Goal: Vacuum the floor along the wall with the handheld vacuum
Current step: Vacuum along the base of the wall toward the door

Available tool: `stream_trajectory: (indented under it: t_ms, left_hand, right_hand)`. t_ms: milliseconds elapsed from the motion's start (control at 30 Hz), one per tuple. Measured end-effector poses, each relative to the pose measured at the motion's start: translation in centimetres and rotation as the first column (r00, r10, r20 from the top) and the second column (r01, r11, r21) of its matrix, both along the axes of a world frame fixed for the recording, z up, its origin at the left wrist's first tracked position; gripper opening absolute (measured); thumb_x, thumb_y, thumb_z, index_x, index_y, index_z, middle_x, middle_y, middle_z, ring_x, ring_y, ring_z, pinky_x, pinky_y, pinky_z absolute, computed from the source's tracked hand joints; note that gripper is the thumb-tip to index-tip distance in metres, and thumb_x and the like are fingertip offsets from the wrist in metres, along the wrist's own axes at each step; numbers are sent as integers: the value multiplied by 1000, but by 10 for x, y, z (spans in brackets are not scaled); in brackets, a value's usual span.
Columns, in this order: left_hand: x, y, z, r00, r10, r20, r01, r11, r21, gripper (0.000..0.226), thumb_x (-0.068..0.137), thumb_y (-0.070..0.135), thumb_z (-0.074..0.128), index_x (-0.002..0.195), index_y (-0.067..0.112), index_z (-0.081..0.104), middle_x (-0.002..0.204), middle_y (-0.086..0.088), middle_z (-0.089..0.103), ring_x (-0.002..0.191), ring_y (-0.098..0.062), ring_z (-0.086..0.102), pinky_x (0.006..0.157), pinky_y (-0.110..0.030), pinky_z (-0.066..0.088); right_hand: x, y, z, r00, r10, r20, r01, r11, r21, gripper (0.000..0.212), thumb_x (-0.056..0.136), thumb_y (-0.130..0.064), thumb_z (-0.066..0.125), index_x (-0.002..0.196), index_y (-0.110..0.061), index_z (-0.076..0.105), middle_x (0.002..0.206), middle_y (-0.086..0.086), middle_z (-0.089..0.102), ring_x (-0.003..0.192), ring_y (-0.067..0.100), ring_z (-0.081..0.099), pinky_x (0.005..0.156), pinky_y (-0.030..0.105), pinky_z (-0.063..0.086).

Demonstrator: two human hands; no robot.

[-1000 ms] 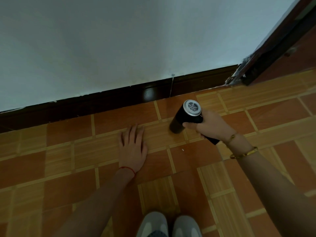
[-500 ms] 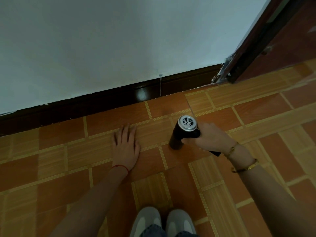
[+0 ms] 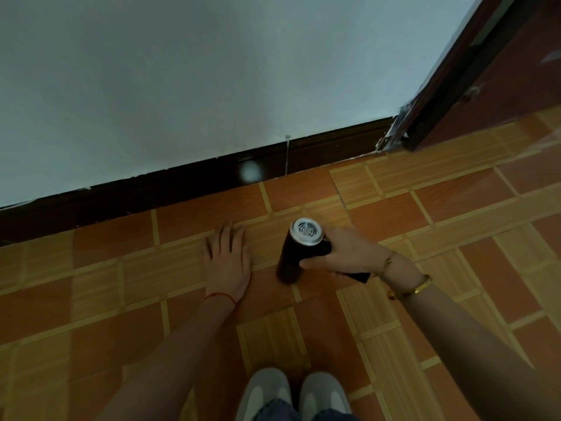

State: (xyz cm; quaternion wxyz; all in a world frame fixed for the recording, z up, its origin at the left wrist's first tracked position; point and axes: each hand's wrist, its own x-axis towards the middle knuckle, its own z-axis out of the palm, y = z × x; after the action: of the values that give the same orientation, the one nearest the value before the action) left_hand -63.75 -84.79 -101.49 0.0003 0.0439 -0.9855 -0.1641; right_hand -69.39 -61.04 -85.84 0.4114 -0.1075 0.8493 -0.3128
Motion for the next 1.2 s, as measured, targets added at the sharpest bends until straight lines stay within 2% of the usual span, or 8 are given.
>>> stream_trajectory:
  t_ms: [167, 333, 433, 533, 633, 833, 933, 1200]
  left_hand:
    - [2, -4, -4, 1000, -20, 1, 20, 1000, -11, 57, 100, 38, 18, 151, 17, 32, 160, -9, 26, 149, -26, 18, 121, -56, 9]
    - [3, -4, -3, 1000, -26, -13, 26, 1000, -14, 56, 99, 36, 22, 151, 17, 32, 159, -10, 28, 148, -28, 21, 120, -57, 10]
    - [3, -4, -3, 1000, -19, -2, 19, 1000, -17, 57, 98, 35, 23, 151, 17, 31, 159, -10, 27, 148, -28, 20, 120, -57, 11]
    - [3, -3, -3, 1000, -22, -9, 22, 999, -33, 57, 97, 34, 25, 151, 17, 32, 159, -9, 28, 148, -28, 21, 120, -57, 11]
    - [3, -4, -2, 999, -27, -23, 26, 998, -49, 57, 95, 34, 29, 149, 16, 35, 156, -11, 31, 146, -29, 25, 120, -57, 10]
    - [-18, 8, 9, 995, 71, -68, -72, 997, 0, 45, 88, 33, 39, 124, 9, 52, 124, -16, 51, 121, -35, 46, 113, -64, 22]
    - [-30, 18, 9, 996, -9, -89, 10, 1000, 15, 45, 90, 29, 43, 131, 10, 47, 128, -15, 49, 125, -34, 45, 115, -62, 20]
    - [-51, 38, 3, 999, -50, -9, 51, 999, 12, 53, 96, 34, 29, 143, 13, 41, 149, -12, 40, 141, -30, 33, 117, -62, 16]
  right_hand:
    - [7, -9, -7, 989, 111, 99, -108, 993, -37, 32, 83, -40, 73, 106, -36, 50, 69, 5, 65, 54, 16, 60, 57, 33, 57]
    - [2, -3, -7, 991, 72, 113, -68, 997, -43, 36, 84, -39, 72, 112, -23, 57, 66, 3, 64, 50, 13, 58, 53, 26, 53]
    - [-5, -2, -11, 979, -148, -139, 145, 989, -37, 45, 86, -39, 69, 124, -22, 50, 77, -7, 64, 60, 8, 60, 57, 21, 50]
    - [-11, -4, -20, 849, -296, -438, 323, 946, -13, 64, 85, -46, 68, 138, -20, 43, 105, -4, 66, 97, 14, 63, 82, 30, 53]
    - [-18, -8, -28, 862, -313, -399, 313, 947, -68, 70, 85, -44, 69, 143, -19, 38, 121, 2, 64, 110, 20, 61, 90, 32, 51]
    - [-44, -1, -43, 730, -408, -548, 478, 878, -16, 65, 85, -51, 65, 132, -11, 46, 107, 9, 69, 96, 26, 66, 73, 36, 53]
    - [-58, -1, -45, 666, -434, -607, 534, 845, -18, 65, 86, -48, 66, 133, -9, 45, 111, 11, 68, 100, 29, 66, 70, 31, 48]
    - [-73, -21, -55, 753, -368, -546, 369, 923, -112, 65, 85, -47, 67, 137, -17, 43, 114, 4, 68, 100, 22, 65, 73, 29, 52]
